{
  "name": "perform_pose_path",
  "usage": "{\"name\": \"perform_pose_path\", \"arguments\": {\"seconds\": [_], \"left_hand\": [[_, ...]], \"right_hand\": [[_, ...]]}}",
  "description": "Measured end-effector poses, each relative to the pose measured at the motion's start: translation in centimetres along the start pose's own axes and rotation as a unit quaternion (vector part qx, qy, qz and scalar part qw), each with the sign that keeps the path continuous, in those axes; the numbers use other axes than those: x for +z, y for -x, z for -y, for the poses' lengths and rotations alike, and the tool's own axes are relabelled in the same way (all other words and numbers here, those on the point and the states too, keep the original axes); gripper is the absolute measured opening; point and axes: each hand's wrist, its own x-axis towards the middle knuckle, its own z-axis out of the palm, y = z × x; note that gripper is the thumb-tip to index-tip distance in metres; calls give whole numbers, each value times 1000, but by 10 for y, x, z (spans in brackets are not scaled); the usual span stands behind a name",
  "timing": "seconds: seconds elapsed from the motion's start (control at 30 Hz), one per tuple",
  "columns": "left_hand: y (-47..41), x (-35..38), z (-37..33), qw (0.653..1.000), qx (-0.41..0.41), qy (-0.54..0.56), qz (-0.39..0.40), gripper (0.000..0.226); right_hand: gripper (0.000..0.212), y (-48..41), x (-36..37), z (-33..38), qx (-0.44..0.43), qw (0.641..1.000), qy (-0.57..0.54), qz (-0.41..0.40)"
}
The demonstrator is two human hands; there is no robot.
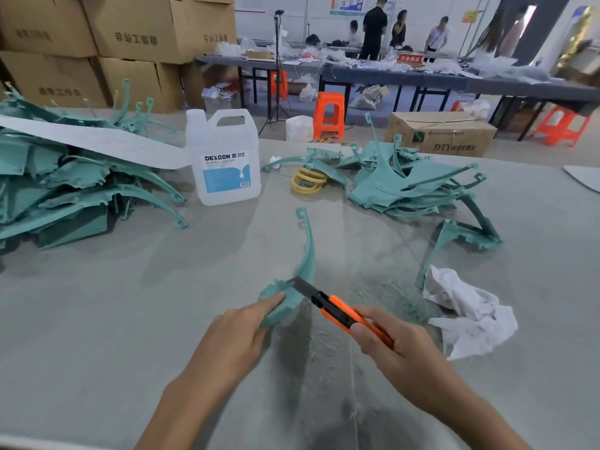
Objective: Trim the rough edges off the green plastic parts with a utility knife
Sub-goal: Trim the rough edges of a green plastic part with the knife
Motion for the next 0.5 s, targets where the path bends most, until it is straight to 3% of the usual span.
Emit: {"name": "perform_pose_path", "arguments": {"seconds": [0.2, 0.3, 0.5], "left_hand": [[2, 1, 2, 1000, 1, 30, -10, 56], [3, 4, 7, 999, 1, 44, -19, 52], [5, 9, 24, 990, -6, 135, -49, 36]], "right_hand": [[28, 1, 9, -1, -20, 999, -11, 24], [38, -7, 13, -6, -24, 999, 16, 25], [32, -59, 10, -21, -28, 998, 52, 16]]}}
